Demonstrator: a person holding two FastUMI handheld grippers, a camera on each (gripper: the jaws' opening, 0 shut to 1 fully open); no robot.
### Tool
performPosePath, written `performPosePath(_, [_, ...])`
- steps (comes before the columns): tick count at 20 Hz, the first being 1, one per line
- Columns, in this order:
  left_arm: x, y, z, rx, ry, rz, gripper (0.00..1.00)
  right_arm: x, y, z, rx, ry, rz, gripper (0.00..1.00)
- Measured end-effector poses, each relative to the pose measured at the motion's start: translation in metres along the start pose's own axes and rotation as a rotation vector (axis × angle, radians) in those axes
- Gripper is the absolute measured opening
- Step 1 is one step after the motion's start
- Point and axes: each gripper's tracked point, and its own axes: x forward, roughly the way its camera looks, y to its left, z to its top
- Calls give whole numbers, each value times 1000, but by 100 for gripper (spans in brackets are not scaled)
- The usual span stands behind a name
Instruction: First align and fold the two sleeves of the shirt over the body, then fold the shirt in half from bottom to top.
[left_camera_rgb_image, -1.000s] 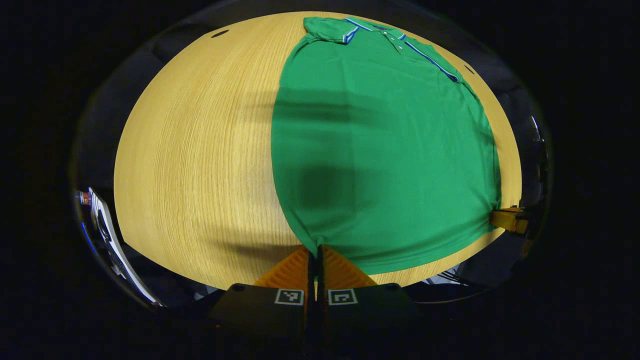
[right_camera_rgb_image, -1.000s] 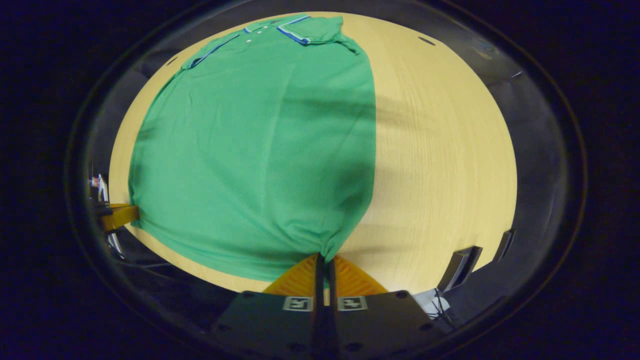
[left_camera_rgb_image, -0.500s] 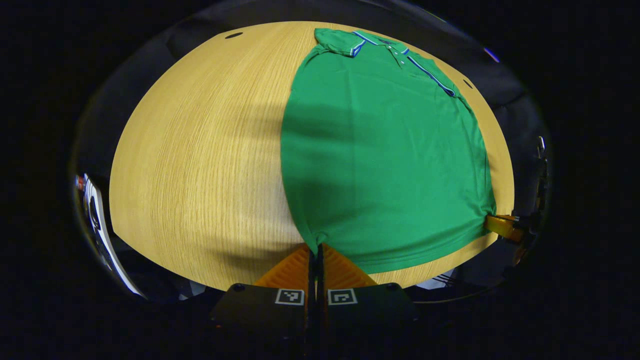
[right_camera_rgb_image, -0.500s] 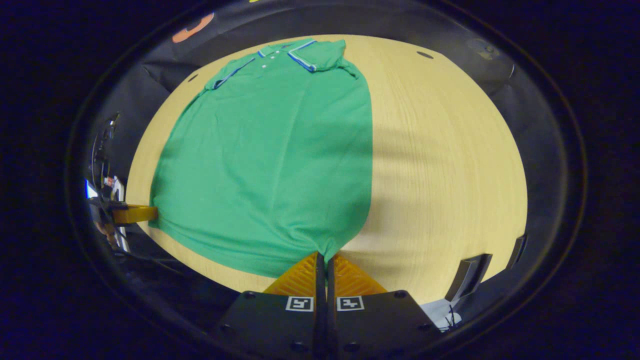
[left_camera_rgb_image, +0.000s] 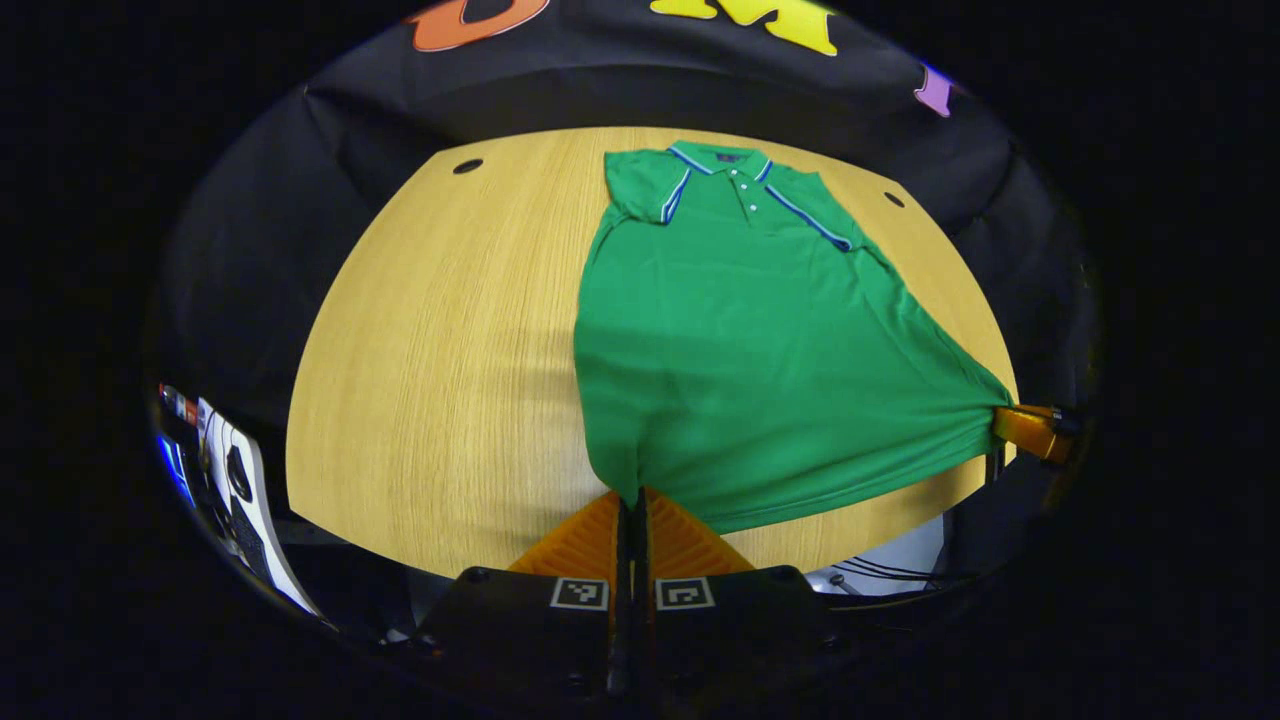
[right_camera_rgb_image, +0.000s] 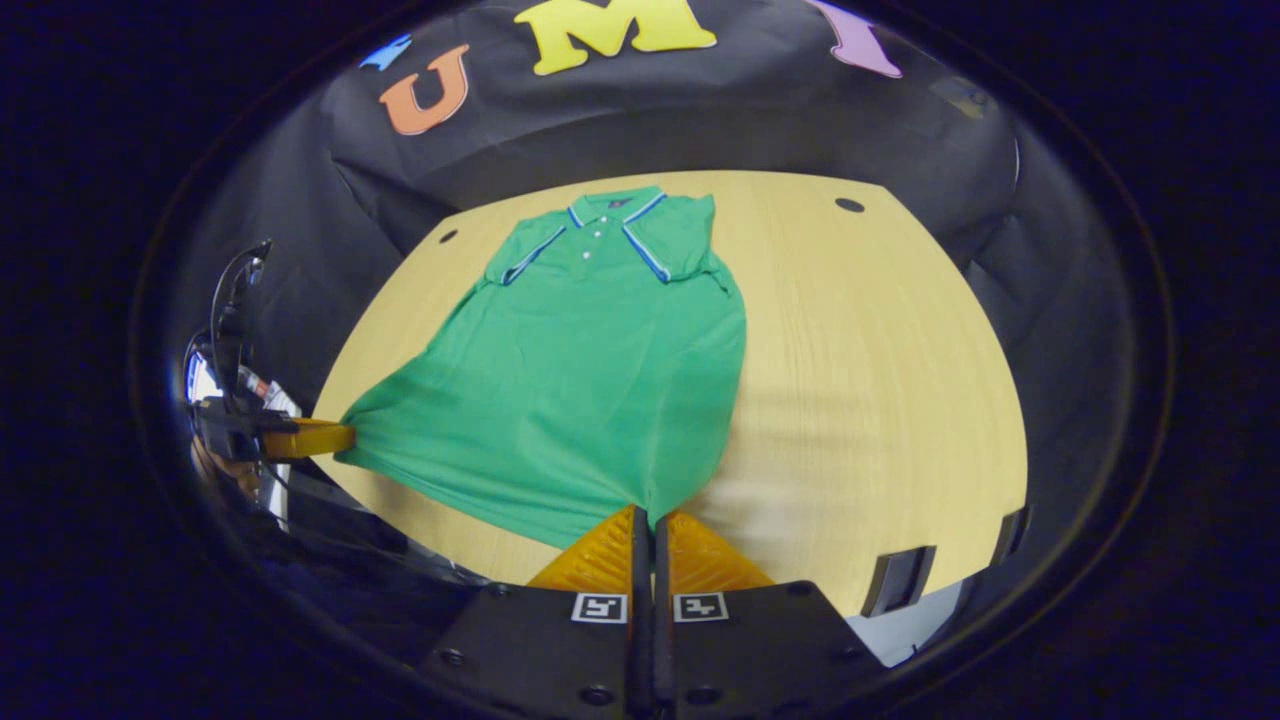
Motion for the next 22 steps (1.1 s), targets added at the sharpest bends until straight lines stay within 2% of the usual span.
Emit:
performPosePath(5, [-13,5,82,-19,-148,-4,3,-16,-1,76,42,-108,11,2])
performPosePath(11, [-3,6,184,-26,-277,-28,3,0,-4,176,38,-216,-23,2])
performPosePath(18, [52,19,288,2,-361,8,3,66,-3,276,4,-285,-85,2])
performPosePath(22, [94,22,327,-6,-385,9,3,118,-1,314,-41,-291,-99,2])
